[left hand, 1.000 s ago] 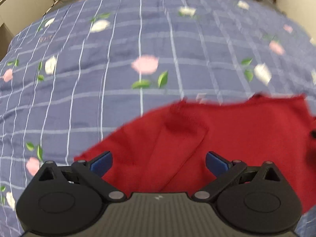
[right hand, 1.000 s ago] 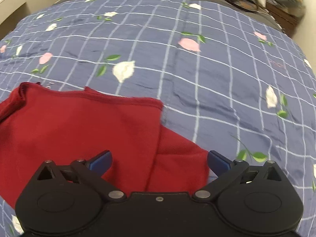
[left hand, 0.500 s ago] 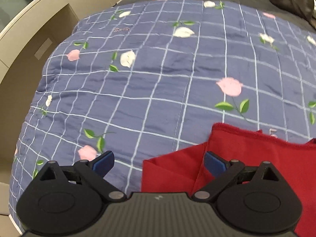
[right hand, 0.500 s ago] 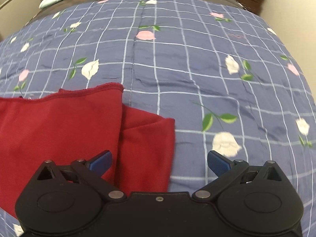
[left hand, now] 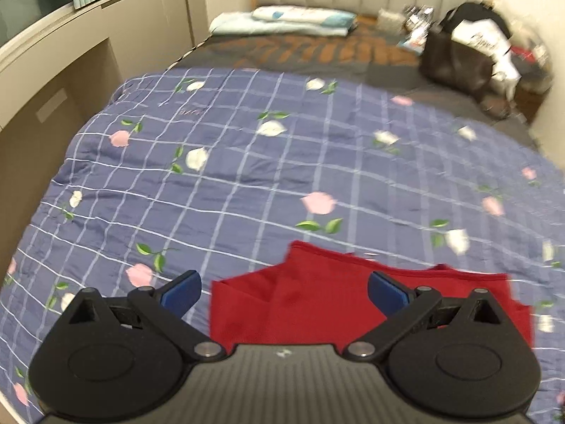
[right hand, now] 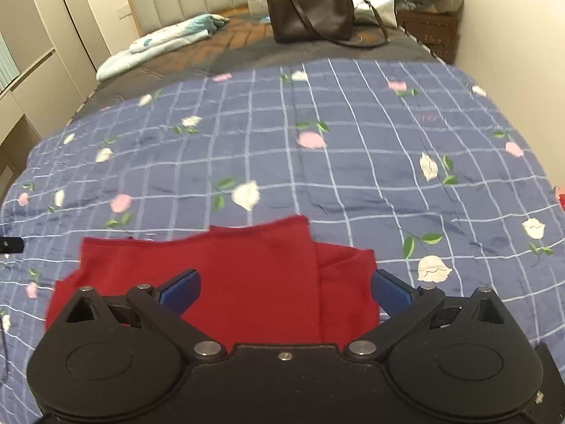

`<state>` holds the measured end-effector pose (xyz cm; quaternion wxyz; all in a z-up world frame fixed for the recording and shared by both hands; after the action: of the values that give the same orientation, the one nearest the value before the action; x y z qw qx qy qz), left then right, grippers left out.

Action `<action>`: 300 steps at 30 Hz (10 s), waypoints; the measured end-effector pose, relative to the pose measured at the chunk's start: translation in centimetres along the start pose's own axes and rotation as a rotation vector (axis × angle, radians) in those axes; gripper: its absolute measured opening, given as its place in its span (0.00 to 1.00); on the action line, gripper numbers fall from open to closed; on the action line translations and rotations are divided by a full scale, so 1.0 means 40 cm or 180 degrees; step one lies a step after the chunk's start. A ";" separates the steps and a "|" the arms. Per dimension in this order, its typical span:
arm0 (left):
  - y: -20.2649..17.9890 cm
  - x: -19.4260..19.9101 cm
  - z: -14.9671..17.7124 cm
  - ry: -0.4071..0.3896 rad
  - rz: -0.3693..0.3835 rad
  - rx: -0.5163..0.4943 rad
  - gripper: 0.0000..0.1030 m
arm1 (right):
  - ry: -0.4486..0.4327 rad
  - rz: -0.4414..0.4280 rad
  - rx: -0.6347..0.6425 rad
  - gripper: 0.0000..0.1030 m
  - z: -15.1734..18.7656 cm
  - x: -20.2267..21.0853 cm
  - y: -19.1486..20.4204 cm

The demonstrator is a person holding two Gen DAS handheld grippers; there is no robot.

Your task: Fold small clothes

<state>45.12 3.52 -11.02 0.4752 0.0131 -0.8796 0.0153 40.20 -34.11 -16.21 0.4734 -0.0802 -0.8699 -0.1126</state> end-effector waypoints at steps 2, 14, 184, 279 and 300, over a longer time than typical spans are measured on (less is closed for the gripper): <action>-0.008 0.049 0.011 -0.0032 0.0035 -0.0023 1.00 | -0.0053 0.0061 0.0036 0.99 -0.006 0.062 0.038; 0.041 0.212 0.067 -0.0115 0.0108 -0.0170 1.00 | -0.0506 -0.0015 0.0087 0.99 0.061 0.328 0.200; -0.810 -0.183 0.335 0.1041 0.0891 -0.0946 0.61 | 0.0379 0.0373 0.0386 1.00 0.395 -0.011 -0.454; -0.379 -0.202 0.372 0.1357 0.0113 0.0021 0.99 | 0.0681 -0.0863 -0.0677 0.99 0.198 -0.164 -0.308; -0.360 -0.296 0.248 0.1120 0.0108 0.0246 1.00 | 0.0718 -0.0829 -0.0869 0.99 0.147 -0.220 -0.328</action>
<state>43.88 -11.14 -26.15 0.6207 0.0136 -0.7817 0.0592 37.00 -45.41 -28.28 0.5338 -0.0174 -0.7912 -0.2979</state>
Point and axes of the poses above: each gripper's, at about its wrist camera, not at the fingertips, and x roughly against the way its jaws point, y to its left, z to its underside, the point moved 4 cm from there along -x, roughly the way its jaws point, and after that the axes turned 1 degree about -x, right-handed, at the moved point
